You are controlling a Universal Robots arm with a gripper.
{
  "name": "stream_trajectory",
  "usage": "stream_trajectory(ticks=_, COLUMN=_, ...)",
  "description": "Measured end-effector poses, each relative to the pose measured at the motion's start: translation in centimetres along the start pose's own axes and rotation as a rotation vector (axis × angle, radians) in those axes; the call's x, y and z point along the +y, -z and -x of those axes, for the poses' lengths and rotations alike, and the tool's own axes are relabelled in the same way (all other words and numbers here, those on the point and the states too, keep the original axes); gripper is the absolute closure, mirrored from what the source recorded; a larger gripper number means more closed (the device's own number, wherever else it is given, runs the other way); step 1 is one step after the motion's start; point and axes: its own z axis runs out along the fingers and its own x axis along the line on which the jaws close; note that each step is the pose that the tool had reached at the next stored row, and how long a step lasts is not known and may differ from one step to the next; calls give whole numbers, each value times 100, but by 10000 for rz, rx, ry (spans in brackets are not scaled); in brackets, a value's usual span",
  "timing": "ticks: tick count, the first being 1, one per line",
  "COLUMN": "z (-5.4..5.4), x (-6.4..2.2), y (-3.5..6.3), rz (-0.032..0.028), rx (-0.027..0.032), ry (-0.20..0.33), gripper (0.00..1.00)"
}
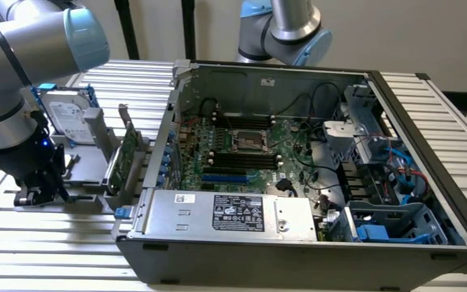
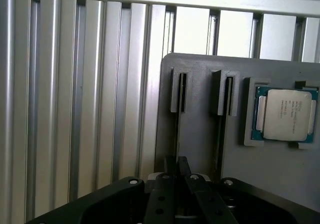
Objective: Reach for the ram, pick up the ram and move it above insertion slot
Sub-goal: 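Pick up the ram and move it above insertion slot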
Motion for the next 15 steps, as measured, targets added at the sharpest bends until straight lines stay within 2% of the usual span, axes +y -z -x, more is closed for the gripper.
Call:
stream_trajectory(ticks=7, z=0, x=-1, y=3, rz=-2, rx=-3, ry=-124, gripper=87)
stream_trajectory(ticks=15, z=1, x=0, y=77, rz=-5, rx=-8, ry=-301, gripper=87)
